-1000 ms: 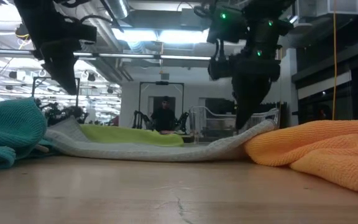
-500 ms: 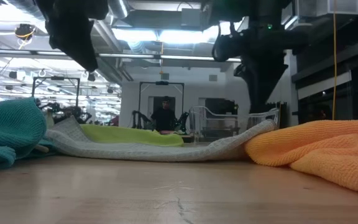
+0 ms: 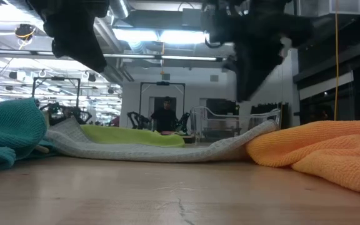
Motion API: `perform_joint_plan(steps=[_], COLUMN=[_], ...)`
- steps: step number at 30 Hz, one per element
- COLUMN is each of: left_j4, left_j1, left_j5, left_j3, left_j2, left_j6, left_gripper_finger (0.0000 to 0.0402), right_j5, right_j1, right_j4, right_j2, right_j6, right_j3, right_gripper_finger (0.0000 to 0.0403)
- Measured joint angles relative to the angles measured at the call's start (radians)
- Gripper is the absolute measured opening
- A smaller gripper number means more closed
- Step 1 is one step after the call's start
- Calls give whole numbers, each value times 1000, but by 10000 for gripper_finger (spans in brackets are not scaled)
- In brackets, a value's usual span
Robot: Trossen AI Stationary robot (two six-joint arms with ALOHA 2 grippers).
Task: Fold microfiber towels
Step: Fold the gray microfiber into half
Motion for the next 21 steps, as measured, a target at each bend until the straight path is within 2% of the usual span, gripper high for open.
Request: perform_joint_plan(steps=[5,12,21], left_j4=[56,64,65], left_j1=[0,5,5], left_j5=[-50,-80,-81], left_j3=[-47,-77,-77], left_j2=[0,0,0], left_j6=[2,3,3], left_gripper_finger=[99,99,98], right_j5=[0,1,-18], right_j1=[12,12,51], right_j4=[166,169,-88], right_j2=[0,6,6], right_j6=[-3,49,316], right_j3=[0,-68,-113], right_gripper_finger=[119,119,119])
